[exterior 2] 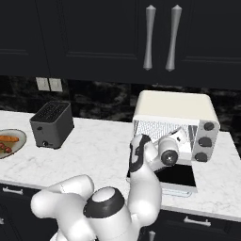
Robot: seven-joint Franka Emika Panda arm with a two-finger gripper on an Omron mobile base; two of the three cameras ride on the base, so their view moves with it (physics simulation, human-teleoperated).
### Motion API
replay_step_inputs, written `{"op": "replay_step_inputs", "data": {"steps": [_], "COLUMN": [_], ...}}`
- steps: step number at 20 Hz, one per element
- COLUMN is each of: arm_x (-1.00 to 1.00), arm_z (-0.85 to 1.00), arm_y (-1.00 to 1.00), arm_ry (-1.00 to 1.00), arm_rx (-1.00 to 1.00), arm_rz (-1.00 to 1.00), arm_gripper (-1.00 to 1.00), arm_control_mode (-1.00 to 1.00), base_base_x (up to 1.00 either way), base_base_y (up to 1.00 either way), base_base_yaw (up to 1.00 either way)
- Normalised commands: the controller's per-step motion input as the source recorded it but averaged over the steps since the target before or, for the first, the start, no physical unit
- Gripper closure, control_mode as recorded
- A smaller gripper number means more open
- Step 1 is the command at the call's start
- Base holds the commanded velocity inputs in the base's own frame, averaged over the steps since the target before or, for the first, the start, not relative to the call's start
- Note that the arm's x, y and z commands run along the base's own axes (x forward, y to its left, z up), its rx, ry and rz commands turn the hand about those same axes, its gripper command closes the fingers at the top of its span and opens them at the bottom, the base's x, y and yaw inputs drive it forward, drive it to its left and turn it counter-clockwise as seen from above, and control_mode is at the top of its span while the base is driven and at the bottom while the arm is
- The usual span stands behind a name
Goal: Pick up the kebab skewer and baguette bread, and place them inside the toaster oven. Close the toaster oven door and start by setting the timer.
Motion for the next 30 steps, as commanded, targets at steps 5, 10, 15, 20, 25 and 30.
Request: {"op": "replay_step_inputs", "data": {"steps": [5,10,15,20,25,30], "arm_x": [-0.81,-0.93,-0.8,-0.23,-0.05,-0.48], "arm_z": [0.0,0.0,0.0,0.09,0.31,0.49], "arm_y": [-0.23,-0.37,-0.12,0.0,-0.02,-0.02], "arm_ry": [0.15,0.18,0.11,0.04,0.03,0.11], "arm_rx": [0.04,0.07,0.1,0.14,0.13,0.08], "arm_rz": [0.0,0.0,0.0,0.0,0.0,0.0], "arm_gripper": [1.0,1.0,1.0,1.0,-1.0,-1.0], "arm_control_mode": [-1.0,-1.0,-1.0,-1.0,-1.0,-1.0], "base_base_x": [0.0,0.0,0.0,0.0,0.0,0.0], "base_base_y": [0.0,0.0,0.0,0.0,0.0,0.0], "base_base_yaw": [0.0,0.0,0.0,0.0,0.0,0.0]}}
